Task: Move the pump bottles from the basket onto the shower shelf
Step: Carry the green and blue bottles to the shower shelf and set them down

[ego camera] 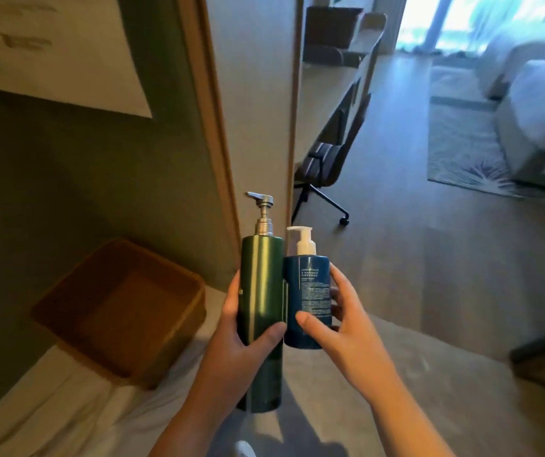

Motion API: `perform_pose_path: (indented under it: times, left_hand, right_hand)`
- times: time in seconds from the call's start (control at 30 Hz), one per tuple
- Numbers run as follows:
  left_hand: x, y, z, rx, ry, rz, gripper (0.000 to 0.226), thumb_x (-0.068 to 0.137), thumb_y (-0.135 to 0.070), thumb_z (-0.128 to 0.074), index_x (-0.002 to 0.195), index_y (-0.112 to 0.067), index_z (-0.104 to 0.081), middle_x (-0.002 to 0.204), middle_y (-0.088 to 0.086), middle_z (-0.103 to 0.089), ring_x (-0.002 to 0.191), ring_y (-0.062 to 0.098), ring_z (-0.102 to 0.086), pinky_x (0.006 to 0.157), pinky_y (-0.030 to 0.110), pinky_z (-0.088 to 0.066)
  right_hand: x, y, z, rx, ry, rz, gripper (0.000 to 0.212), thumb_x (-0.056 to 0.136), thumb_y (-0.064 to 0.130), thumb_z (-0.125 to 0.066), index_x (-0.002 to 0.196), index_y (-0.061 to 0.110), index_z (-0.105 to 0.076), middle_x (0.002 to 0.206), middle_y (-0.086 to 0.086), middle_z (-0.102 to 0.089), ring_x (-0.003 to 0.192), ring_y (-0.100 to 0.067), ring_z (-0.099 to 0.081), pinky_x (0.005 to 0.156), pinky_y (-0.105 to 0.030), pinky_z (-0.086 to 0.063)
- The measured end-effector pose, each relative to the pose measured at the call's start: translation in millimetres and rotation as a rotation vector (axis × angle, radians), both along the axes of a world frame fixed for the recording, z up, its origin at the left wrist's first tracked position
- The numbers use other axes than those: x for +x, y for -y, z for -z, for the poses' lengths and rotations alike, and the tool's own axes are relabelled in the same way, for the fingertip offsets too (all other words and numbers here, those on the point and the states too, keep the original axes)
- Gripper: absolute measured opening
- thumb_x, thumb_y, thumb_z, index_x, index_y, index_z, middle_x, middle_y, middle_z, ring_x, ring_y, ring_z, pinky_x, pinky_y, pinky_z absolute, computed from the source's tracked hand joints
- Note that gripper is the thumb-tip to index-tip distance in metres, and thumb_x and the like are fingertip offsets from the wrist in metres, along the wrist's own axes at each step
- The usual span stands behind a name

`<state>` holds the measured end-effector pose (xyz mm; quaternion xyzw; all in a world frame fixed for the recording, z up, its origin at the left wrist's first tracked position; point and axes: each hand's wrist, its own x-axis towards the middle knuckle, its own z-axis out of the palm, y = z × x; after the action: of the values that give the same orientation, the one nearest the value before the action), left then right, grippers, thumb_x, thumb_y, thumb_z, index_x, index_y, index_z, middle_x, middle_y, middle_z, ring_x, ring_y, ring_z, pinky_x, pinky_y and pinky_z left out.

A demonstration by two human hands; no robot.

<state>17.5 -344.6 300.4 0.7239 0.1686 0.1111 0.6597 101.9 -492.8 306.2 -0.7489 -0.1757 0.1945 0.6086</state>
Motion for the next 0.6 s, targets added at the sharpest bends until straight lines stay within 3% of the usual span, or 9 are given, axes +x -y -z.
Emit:
perform_pose_path:
  times: [0.07, 0.13, 0.27, 0.4, 0.47, 0.6]
  left_hand:
    - [12, 42, 2, -0.019, -0.015, 0.09, 0.082, 0.068, -0.047, -0.072, 0.131, -0.063, -0.022, 0.119, -0.032, -0.053, 0.108, -0.006, -0.054, 0.08, 0.021, -0.048]
    - [25, 89, 5, -0.035, -0.036, 0.18, 0.083, 0.069, -0.041, -0.074, 0.131, -0.064, -0.024, 0.12, -0.027, -0.056, 0.105, -0.003, -0.057, 0.076, 0.018, -0.049]
    - [45, 189, 9, -0.069, -0.053, 0.382, 0.089, 0.077, -0.016, -0.074, 0.138, -0.053, -0.022, 0.13, -0.015, -0.05, 0.103, -0.001, -0.058, 0.076, 0.015, -0.049]
    - [49, 279, 0, -0.042, -0.044, 0.575, 0.087, 0.078, -0.023, -0.072, 0.139, -0.054, -0.018, 0.133, -0.009, -0.049, 0.111, 0.011, -0.056, 0.093, 0.044, -0.048]
    - [49, 315, -6, -0.005, -0.048, 0.647, 0.085, 0.079, -0.028, -0.071, 0.137, -0.058, -0.016, 0.133, -0.01, -0.049, 0.112, 0.012, -0.056, 0.094, 0.047, -0.047]
    - [54, 375, -14, 0.078, -0.034, 0.799, 0.088, 0.078, -0.03, -0.071, 0.138, -0.057, -0.013, 0.136, -0.011, -0.045, 0.113, 0.013, -0.054, 0.094, 0.041, -0.048]
  right_hand:
    - [-4, 52, 0, -0.003, -0.025, 0.093, 0.081, 0.077, 0.036, -0.073, 0.137, 0.052, -0.02, 0.12, 0.027, -0.047, 0.104, 0.009, -0.053, 0.082, -0.021, -0.053]
    - [-11, 110, -3, -0.034, -0.013, 0.211, 0.082, 0.077, 0.036, -0.073, 0.136, 0.053, -0.019, 0.118, 0.028, -0.046, 0.102, 0.013, -0.052, 0.075, -0.012, -0.05]
    - [-29, 225, -10, -0.079, 0.025, 0.438, 0.079, 0.079, 0.032, -0.072, 0.134, 0.053, -0.019, 0.116, 0.033, -0.043, 0.098, 0.024, -0.046, 0.068, -0.001, -0.044]
    - [-51, 315, -18, -0.114, 0.062, 0.611, 0.08, 0.079, 0.035, -0.071, 0.135, 0.053, -0.017, 0.117, 0.034, -0.041, 0.1, 0.027, -0.042, 0.069, -0.002, -0.042]
    - [-65, 350, -19, -0.099, 0.075, 0.695, 0.08, 0.078, 0.036, -0.071, 0.136, 0.054, -0.019, 0.118, 0.035, -0.04, 0.101, 0.028, -0.041, 0.069, 0.001, -0.042]
    - [-91, 404, -12, -0.055, 0.052, 0.87, 0.082, 0.076, 0.037, -0.072, 0.136, 0.056, -0.02, 0.12, 0.037, -0.042, 0.105, 0.023, -0.044, 0.073, -0.009, -0.047]
